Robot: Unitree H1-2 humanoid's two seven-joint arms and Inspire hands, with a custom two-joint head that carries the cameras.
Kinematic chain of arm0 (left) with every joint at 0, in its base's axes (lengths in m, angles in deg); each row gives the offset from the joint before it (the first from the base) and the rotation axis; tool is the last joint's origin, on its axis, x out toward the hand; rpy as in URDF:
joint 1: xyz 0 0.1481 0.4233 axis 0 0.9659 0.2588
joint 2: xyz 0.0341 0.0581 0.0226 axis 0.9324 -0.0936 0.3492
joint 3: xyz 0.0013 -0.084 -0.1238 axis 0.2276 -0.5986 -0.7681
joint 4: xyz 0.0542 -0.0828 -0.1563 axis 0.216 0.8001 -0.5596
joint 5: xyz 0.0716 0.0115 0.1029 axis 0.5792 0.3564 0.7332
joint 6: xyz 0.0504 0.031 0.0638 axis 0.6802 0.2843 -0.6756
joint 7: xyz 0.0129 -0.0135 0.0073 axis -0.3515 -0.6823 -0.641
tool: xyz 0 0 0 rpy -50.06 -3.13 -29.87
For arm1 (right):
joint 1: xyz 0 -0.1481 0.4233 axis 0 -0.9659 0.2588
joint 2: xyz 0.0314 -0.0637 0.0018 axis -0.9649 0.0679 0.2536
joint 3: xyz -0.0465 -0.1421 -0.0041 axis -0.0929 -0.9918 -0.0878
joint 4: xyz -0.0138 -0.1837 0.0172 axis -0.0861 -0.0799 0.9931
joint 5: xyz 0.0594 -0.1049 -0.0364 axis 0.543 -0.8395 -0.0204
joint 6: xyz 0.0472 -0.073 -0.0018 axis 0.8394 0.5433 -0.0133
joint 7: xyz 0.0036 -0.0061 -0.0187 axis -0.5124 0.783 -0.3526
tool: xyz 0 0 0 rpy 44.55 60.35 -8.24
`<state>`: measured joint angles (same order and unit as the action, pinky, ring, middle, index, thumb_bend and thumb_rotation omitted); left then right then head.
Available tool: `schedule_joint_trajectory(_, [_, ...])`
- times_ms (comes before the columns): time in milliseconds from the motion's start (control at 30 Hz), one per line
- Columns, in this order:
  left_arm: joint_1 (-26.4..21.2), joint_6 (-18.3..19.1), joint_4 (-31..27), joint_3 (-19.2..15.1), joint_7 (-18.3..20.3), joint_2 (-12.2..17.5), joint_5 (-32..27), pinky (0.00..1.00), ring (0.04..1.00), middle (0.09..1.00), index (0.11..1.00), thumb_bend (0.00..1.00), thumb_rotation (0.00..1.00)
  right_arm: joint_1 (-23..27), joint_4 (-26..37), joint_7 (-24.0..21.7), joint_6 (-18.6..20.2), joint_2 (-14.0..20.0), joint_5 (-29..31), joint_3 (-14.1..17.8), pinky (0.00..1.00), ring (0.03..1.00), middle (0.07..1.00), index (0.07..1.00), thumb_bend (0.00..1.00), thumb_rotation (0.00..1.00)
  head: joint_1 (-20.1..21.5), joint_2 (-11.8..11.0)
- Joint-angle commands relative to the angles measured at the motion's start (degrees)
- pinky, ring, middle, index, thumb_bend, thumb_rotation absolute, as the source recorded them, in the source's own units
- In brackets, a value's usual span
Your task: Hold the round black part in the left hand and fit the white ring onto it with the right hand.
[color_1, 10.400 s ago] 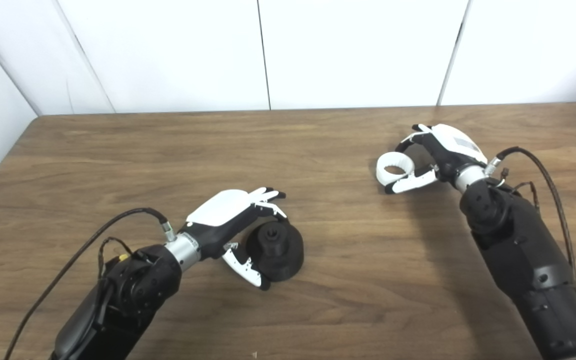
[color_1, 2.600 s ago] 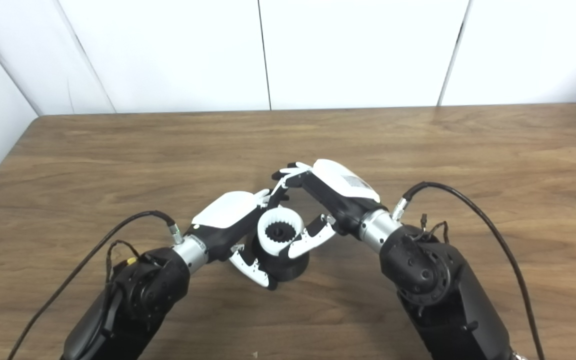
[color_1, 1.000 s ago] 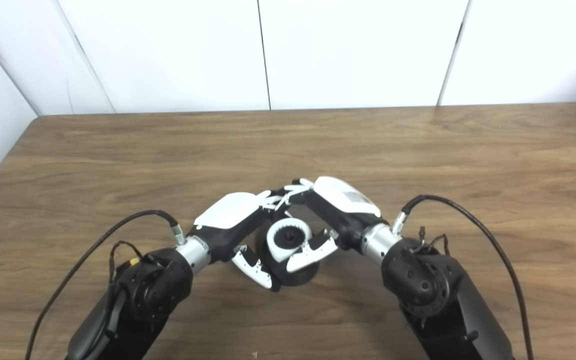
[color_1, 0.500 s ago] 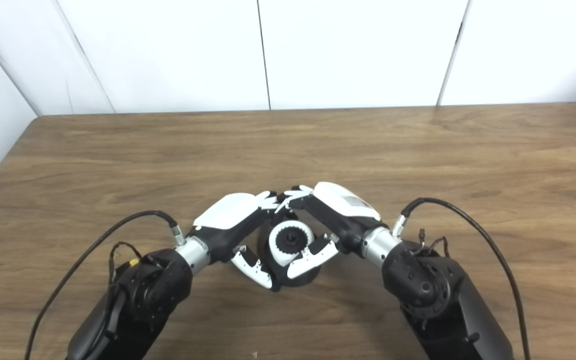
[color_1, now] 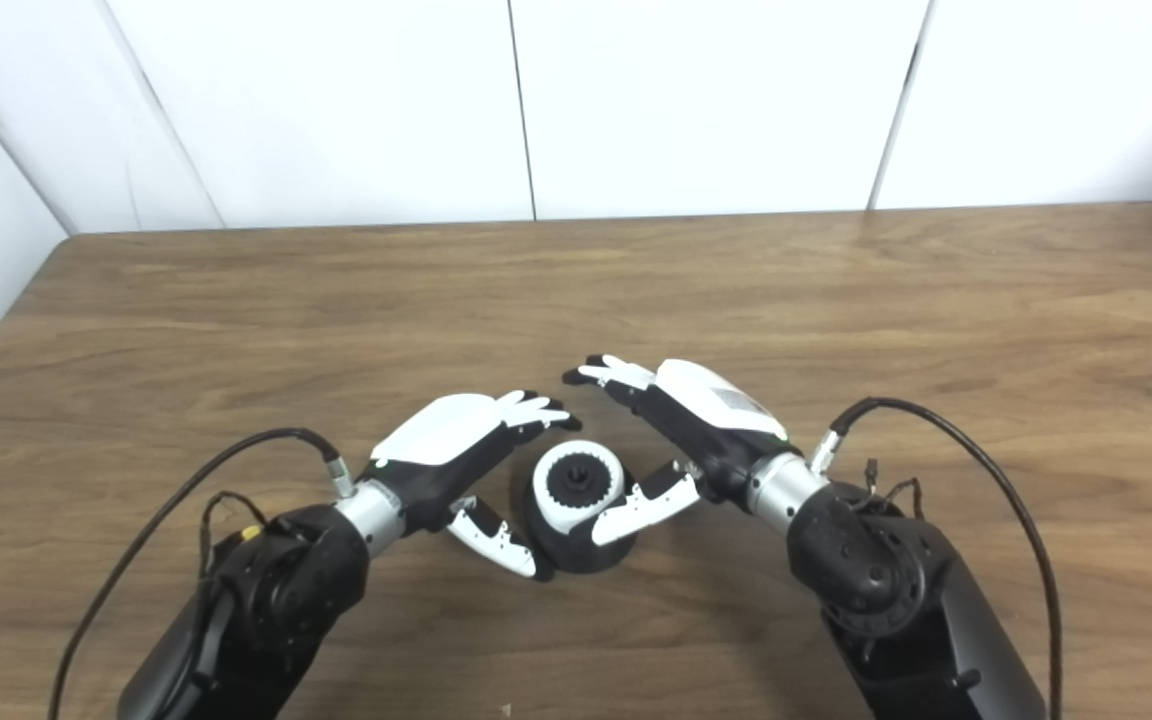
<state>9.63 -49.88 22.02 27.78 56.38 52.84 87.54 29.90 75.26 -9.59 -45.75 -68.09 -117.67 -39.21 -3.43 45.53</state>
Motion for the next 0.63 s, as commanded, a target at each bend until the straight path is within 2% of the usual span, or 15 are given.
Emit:
schedule_joint_trajectory(0, [0.10,-0.25,-1.41,-1.54,-0.02,2.05,-0.59,0.91,1.000,0.972,0.921,1.00,0.28,1.35,1.97,1.55,-1.58,0.70,0.89,1.42,0.85,0.997,0.990,0.929,1.00,0.44,-0.04,0.02])
schedule_joint_trajectory(233, [2.44,1.28,-3.14,-4.33,1.43,4.24,-2.30,0.91,1.000,0.981,0.941,1.00,0.27,-0.03,3.10,1.74,-0.55,1.42,2.02,3.09,0.85,0.996,0.985,0.920,1.00,0.44,0.06,0.22])
schedule_joint_trajectory(433, [5.03,2.42,-4.70,-9.39,0.96,5.60,-7.26,0.91,1.000,0.984,0.962,1.00,0.26,-2.18,4.52,2.13,0.87,1.82,2.95,4.90,0.86,0.997,0.984,0.913,1.00,0.40,0.06,0.42])
schedule_joint_trajectory(600, [6.60,3.10,-4.82,-12.75,0.58,6.24,-11.23,0.87,1.000,0.994,0.997,1.00,0.26,-4.27,5.14,3.43,0.63,2.05,3.28,6.26,0.85,0.992,0.977,0.907,1.00,0.42,-0.02,0.01])
